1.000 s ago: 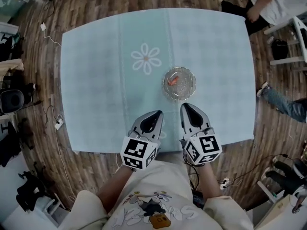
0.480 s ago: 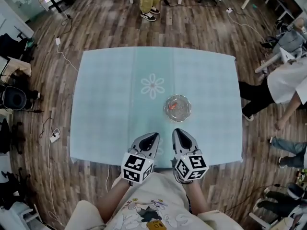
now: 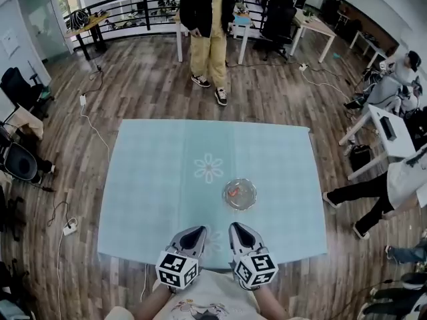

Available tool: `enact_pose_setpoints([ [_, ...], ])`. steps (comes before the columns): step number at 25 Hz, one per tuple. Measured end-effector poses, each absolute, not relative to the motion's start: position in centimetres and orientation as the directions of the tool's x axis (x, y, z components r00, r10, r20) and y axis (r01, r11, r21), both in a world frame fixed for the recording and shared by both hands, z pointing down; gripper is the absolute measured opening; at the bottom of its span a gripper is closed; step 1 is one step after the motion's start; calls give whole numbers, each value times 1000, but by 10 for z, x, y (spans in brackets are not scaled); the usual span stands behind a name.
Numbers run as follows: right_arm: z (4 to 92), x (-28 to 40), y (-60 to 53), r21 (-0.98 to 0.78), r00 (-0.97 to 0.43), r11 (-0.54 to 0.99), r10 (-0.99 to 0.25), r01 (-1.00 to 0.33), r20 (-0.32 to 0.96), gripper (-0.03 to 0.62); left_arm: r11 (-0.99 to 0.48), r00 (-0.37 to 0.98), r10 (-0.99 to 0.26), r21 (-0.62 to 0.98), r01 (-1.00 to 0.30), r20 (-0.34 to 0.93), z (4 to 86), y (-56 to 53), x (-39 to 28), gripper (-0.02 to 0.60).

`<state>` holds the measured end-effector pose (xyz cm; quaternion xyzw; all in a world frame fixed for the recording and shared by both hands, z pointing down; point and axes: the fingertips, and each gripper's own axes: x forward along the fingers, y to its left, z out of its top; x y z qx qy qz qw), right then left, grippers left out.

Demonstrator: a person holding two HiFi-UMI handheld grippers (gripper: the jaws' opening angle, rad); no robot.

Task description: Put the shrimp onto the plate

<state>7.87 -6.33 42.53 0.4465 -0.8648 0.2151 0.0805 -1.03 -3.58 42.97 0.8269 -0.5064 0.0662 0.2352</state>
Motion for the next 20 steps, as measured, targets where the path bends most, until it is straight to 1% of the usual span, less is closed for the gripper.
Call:
enact_pose_setpoints([
  [5, 410, 58, -41, -282, -565, 493, -758, -823, 324, 37, -410, 513, -791, 334, -849, 332, 414, -22, -21, 8],
  [10, 404, 31, -25, -298, -524, 443, -795, -846, 305, 37, -433, 535, -775, 335, -837, 336, 415, -1, -56, 8],
  [20, 405, -25, -1, -270, -478, 410, -833, -871, 279, 37, -497, 585, -751, 320, -807, 308, 418, 23, -106, 8],
])
